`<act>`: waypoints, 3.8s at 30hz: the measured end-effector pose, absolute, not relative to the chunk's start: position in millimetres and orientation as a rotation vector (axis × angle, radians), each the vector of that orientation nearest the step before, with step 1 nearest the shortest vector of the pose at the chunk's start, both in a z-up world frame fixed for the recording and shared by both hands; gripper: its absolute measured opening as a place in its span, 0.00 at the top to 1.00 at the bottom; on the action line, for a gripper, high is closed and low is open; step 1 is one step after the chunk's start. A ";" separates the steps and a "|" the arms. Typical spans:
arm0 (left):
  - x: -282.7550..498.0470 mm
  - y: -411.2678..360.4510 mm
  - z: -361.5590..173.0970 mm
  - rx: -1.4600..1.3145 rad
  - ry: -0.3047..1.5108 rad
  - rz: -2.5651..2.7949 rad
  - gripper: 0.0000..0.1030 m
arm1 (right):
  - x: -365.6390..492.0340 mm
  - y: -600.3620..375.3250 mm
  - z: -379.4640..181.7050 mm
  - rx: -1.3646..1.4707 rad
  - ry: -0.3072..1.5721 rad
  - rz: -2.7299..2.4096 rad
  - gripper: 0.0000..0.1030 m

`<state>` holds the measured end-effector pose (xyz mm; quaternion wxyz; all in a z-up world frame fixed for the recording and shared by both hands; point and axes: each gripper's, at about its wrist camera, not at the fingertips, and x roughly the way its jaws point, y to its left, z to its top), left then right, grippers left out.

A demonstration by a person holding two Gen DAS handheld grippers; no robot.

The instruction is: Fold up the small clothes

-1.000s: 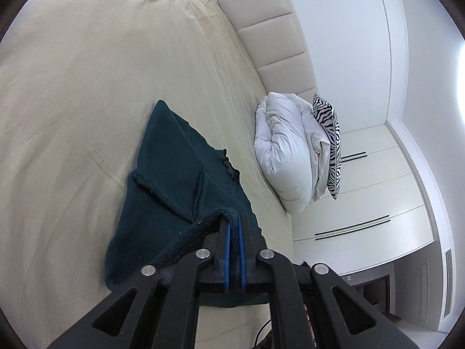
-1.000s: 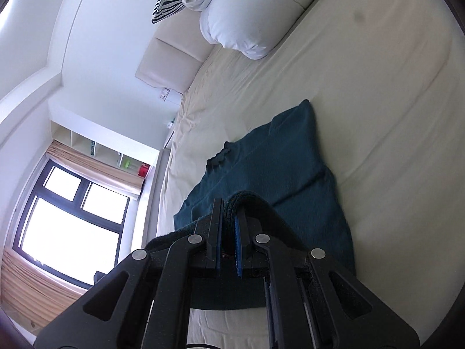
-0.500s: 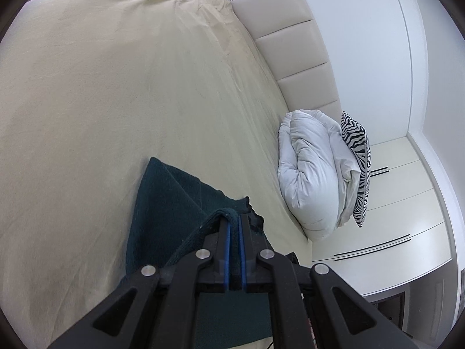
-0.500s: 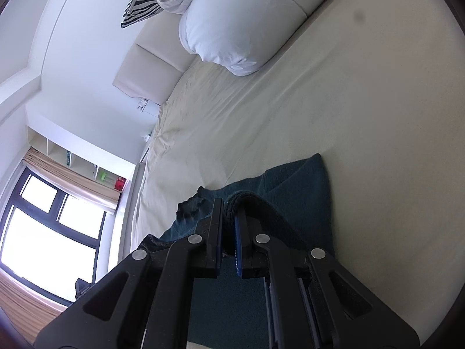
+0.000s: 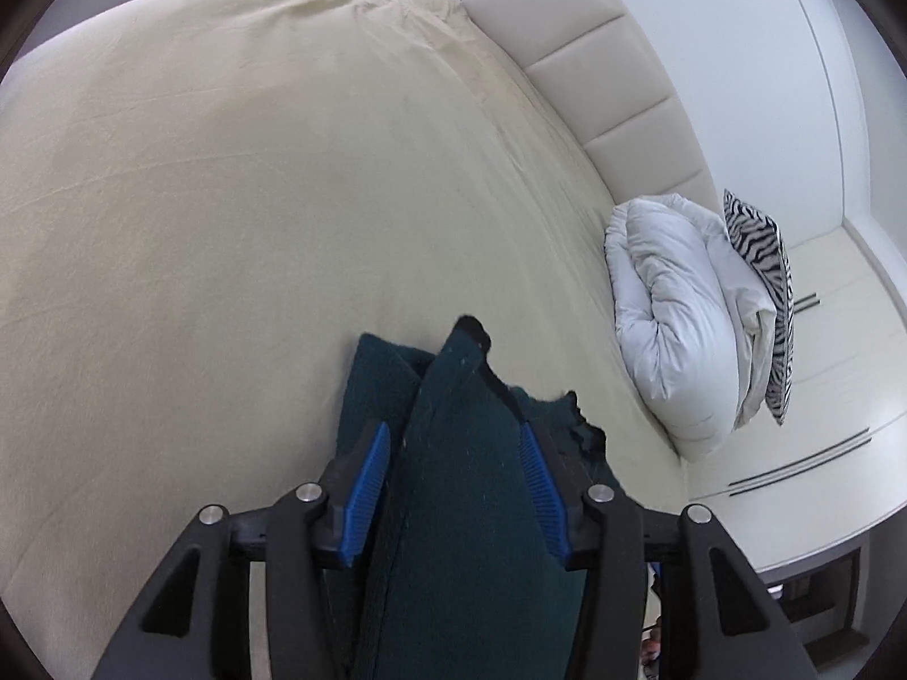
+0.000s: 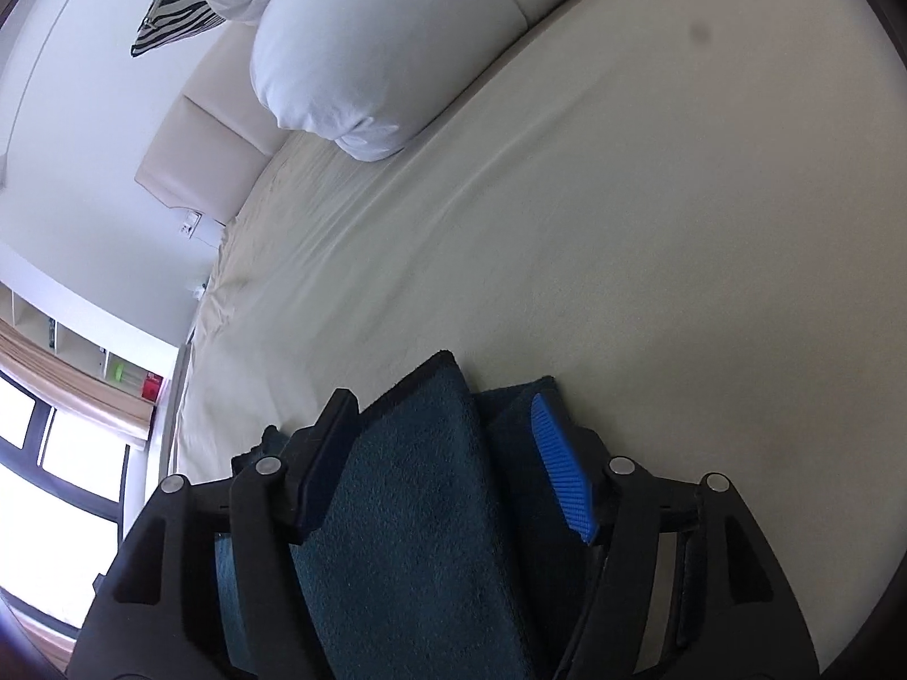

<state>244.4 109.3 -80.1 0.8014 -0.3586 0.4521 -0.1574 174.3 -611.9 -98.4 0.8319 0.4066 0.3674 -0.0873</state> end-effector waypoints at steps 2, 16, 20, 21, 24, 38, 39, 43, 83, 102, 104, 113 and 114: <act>232.2 102.1 -75.1 -0.695 0.962 -0.339 0.51 | 169.7 -609.4 -95.0 0.837 0.796 -0.165 0.39; 191.4 79.3 -83.5 -0.455 0.959 -0.268 0.54 | 110.3 -547.5 -74.9 0.458 0.874 -0.113 0.40; 188.3 75.3 -86.5 -0.426 0.968 -0.268 0.69 | 76.6 -540.4 -76.6 0.405 0.881 -0.123 0.40; 187.1 74.9 -86.8 -0.412 0.966 -0.263 0.72 | 73.2 -539.3 -78.1 0.393 0.885 -0.131 0.40; 185.4 73.3 -88.1 -0.386 0.964 -0.251 0.81 | 66.4 -540.7 -80.0 0.391 0.879 -0.145 0.40; 175.7 71.1 -86.4 -0.328 0.950 -0.241 0.93 | 54.8 -541.1 -86.6 0.354 0.904 -0.172 0.64; 175.3 72.2 -86.7 -0.334 0.950 -0.241 0.93 | 53.9 -541.8 -86.2 0.353 0.904 -0.181 0.66; 174.5 76.0 -88.4 -0.359 0.950 -0.243 0.93 | 48.4 -547.0 -84.1 0.375 0.911 -0.199 0.71; 168.0 77.7 -99.0 -0.321 0.972 -0.242 0.92 | 2.2 -550.1 -105.9 0.433 0.942 -0.176 0.96; 225.9 19.2 -53.0 -0.178 0.819 -0.243 0.64 | 86.6 -509.3 -44.5 0.454 0.814 0.045 0.55; 245.2 9.3 -61.4 -0.140 0.819 -0.220 0.62 | 118.8 -494.0 -50.4 0.469 0.836 0.100 0.55; 283.8 37.6 -104.6 -0.262 0.877 -0.249 0.59 | 225.6 -483.3 -119.6 0.699 0.906 0.177 0.57; 284.5 41.0 -106.4 -0.276 0.875 -0.258 0.61 | 228.0 -493.1 -125.4 0.742 0.888 0.173 0.59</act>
